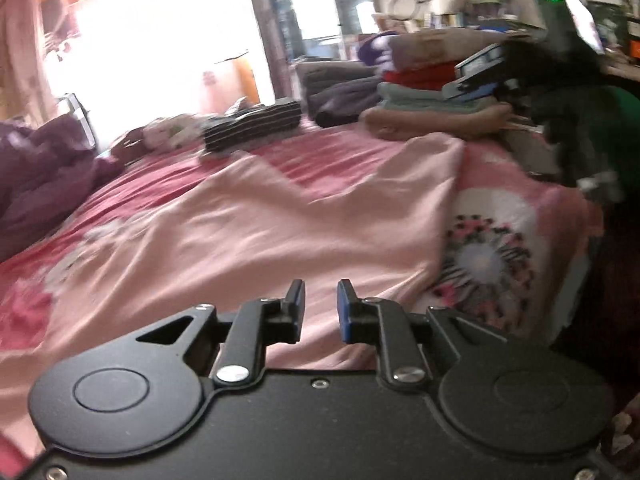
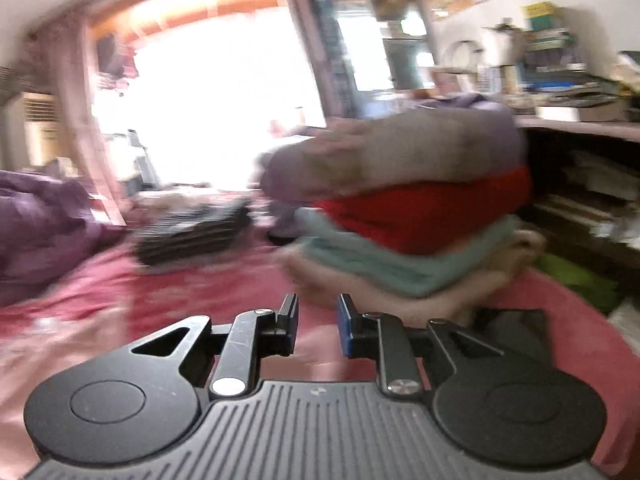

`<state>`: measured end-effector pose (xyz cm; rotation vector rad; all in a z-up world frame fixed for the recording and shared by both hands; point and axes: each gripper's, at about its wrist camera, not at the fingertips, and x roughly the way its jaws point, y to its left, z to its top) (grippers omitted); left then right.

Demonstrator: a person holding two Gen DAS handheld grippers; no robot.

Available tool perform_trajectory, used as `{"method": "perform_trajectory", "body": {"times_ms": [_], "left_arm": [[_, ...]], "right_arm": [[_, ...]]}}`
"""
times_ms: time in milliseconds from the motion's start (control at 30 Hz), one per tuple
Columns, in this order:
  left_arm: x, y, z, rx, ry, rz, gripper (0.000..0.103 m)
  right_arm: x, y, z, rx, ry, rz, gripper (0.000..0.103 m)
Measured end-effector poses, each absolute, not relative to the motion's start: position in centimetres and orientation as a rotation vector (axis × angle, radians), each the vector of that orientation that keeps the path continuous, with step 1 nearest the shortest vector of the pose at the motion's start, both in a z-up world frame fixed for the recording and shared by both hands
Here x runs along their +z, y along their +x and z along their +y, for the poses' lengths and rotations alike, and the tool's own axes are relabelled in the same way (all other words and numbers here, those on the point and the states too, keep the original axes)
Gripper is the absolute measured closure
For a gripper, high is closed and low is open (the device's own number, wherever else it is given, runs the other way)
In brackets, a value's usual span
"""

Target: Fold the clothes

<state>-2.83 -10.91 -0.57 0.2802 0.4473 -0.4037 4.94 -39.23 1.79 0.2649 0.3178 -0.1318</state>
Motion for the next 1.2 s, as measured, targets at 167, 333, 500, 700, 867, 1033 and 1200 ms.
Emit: {"method": "perform_trajectory", "body": {"times_ms": [167,333,500,700,867,1033,1200], "left_arm": [[-1.5,-2.5,-10.5,-0.421,0.239,0.466,0.088],[-4.5,-2.2,-11.3,-0.440,0.302,0.517,0.086],[-4.4,-1.7,-10.9,-0.447,0.251,0.536,0.086],[-4.5,-2.0,-11.0,-0.445,0.250,0.528,0.086],[-4.5,-2.2,-10.7,-0.447,0.246,0.524,0.086],[-4.5,-2.1,-10.7,-0.449,0.240,0.527,0.086],[-4.4,-1.9,-10.6,-0.452,0.227,0.531,0.086]], "right_arm": [[1.0,3.6,-33.2,0.140,0.260,0.392,0.080],[-3.9,5.5,-30.2,0.071,0.101,0.684,0.100],[-2.3,4.2,-32.0,0.007,0.150,0.599,0.093],[-1.6,4.4,-27.9,0.201,0.034,0.460,0.093],[-3.9,8.5,-28.9,0.132,0.126,0.520,0.094],[-4.4,10.7,-35.8,0.086,0.414,0.520,0.103],[-5.7,10.7,-41.4,0.011,0.709,0.464,0.095]]}}
